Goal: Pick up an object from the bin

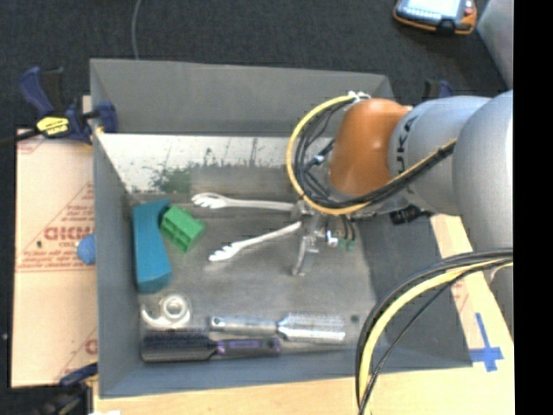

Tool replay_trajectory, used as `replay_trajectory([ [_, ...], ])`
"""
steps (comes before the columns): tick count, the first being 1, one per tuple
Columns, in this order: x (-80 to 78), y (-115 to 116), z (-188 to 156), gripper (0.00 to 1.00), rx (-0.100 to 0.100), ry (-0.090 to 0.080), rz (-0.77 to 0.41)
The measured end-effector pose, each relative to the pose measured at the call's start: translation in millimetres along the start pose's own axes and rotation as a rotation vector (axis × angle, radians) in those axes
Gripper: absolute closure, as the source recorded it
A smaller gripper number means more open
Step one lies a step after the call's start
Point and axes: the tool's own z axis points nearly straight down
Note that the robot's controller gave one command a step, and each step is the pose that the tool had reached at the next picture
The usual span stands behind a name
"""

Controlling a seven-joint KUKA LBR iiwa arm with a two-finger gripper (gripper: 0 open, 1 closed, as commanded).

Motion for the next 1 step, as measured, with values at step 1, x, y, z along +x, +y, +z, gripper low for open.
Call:
replay_trajectory([
  [1,53.4,44.6,-10.5,0.00,-0.003,-0.005,-0.022],
])
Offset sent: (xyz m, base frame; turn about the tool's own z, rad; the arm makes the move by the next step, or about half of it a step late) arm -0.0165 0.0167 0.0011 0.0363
